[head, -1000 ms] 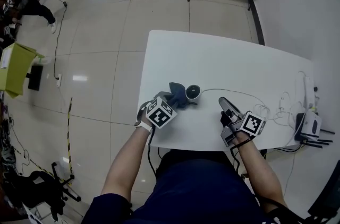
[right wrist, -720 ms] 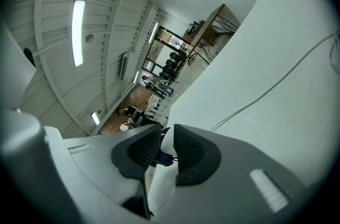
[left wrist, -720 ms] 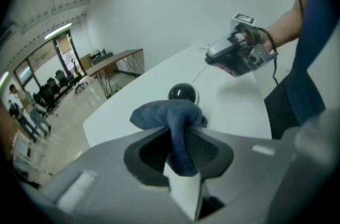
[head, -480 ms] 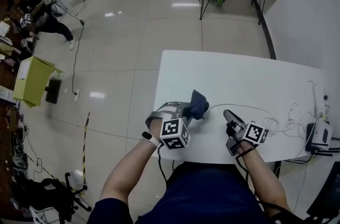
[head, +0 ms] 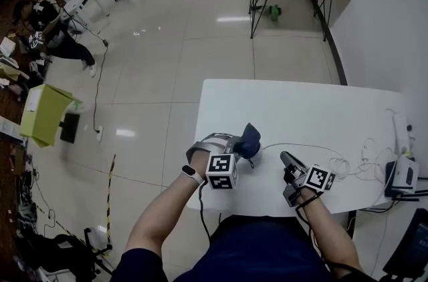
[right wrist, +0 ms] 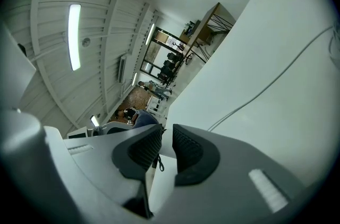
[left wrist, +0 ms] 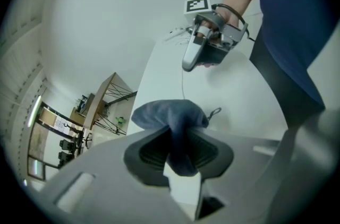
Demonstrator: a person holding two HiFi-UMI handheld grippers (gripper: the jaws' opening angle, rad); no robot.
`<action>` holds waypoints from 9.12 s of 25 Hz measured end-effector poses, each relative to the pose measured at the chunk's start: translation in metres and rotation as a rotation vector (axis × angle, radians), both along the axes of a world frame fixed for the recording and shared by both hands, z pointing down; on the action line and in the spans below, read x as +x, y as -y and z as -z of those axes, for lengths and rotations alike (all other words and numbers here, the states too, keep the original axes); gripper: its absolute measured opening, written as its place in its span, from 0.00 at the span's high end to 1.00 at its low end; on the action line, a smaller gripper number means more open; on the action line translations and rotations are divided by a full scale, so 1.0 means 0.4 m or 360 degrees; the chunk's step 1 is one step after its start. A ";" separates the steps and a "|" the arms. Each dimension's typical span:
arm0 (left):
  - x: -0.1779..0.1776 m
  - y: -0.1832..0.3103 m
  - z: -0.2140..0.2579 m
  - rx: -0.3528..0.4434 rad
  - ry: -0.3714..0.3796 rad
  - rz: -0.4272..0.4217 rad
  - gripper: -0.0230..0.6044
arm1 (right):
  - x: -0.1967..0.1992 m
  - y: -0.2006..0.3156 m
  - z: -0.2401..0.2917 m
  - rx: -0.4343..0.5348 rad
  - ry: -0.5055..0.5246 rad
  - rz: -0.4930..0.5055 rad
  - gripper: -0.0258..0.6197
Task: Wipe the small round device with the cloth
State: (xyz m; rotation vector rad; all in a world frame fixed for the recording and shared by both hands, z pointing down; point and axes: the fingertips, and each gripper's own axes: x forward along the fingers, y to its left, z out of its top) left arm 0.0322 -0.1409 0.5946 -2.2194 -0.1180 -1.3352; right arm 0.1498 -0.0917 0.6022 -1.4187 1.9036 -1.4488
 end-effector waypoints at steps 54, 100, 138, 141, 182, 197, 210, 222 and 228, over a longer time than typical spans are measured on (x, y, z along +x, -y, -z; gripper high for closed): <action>0.021 0.140 -0.169 0.0316 0.0290 -0.0724 0.83 | 0.013 -0.113 -0.061 -0.0168 0.0161 -0.0151 0.86; 0.034 0.185 -0.258 0.0484 0.0414 -0.0910 0.83 | -0.019 -0.129 -0.075 -0.0199 0.0166 -0.0207 0.87; -0.099 -0.018 -0.152 -0.0885 -0.0896 0.1865 0.83 | -0.038 -0.110 -0.107 -0.0224 0.0143 0.0187 0.88; -0.105 -0.038 -0.201 -0.0977 -0.0861 0.1937 0.83 | -0.035 -0.111 -0.107 -0.0223 0.0148 0.0182 0.88; -0.087 -0.272 -0.168 -0.0936 -0.0604 0.1504 0.82 | -0.100 -0.103 -0.107 -0.0224 0.0102 0.0213 0.89; -0.177 -0.257 -0.223 -0.0795 -0.0516 0.1542 0.64 | -0.166 -0.122 -0.055 -0.0210 -0.0257 0.0404 0.89; -0.075 -0.222 0.157 -0.0543 -0.1262 0.1352 0.93 | -0.188 -0.067 0.154 0.0225 -0.0675 0.0492 0.89; -0.047 -0.233 0.275 -0.0761 -0.1538 0.1417 0.95 | -0.212 -0.055 0.401 0.0817 -0.1099 0.0335 0.92; -0.023 -0.239 0.265 -0.0800 -0.1494 0.1386 0.95 | -0.196 -0.069 0.385 0.0779 -0.1092 0.0327 0.93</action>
